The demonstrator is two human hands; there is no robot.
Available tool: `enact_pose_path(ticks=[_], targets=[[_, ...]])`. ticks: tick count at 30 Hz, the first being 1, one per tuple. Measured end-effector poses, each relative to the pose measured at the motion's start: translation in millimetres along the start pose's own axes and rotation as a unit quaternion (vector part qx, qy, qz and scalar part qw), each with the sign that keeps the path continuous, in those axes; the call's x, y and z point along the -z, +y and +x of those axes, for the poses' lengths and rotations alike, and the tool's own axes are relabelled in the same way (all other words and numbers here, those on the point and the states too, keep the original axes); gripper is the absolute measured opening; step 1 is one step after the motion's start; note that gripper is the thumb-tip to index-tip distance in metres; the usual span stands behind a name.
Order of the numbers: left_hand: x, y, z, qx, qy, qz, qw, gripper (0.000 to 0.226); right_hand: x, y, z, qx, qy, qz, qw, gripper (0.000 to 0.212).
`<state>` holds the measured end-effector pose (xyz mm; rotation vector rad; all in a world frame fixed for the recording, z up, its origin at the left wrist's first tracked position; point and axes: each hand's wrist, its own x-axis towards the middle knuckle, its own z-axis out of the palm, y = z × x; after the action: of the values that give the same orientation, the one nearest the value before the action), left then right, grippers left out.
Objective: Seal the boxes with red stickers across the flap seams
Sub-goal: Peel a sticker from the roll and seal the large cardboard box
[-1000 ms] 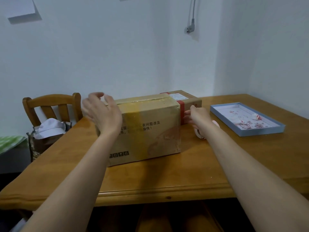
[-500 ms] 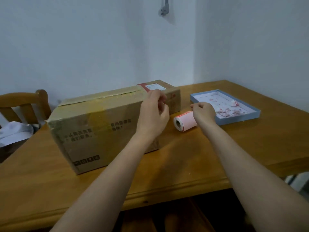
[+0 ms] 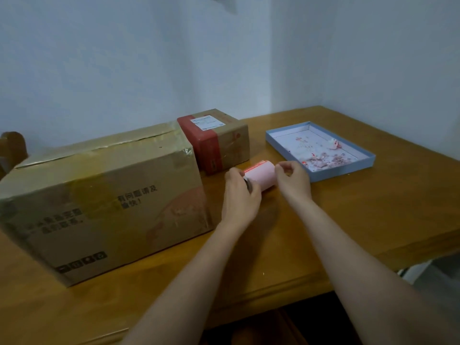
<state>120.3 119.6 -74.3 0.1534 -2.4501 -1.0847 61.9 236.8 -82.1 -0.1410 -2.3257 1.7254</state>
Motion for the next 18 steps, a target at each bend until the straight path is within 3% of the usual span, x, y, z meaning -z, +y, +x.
enact_pose_path(ticks=[9, 18], targets=[[-27, -12, 9, 0.167, -0.001, -0.143, 0.976, 0.035, -11, 24, 15, 0.011, -0.001, 0.021, 1.0, 0.032], [-34, -26, 30, 0.245, 0.02, -0.214, 0.945, 0.037, -21, 30, 21, 0.035, 0.002, -0.024, 0.999, 0.037]])
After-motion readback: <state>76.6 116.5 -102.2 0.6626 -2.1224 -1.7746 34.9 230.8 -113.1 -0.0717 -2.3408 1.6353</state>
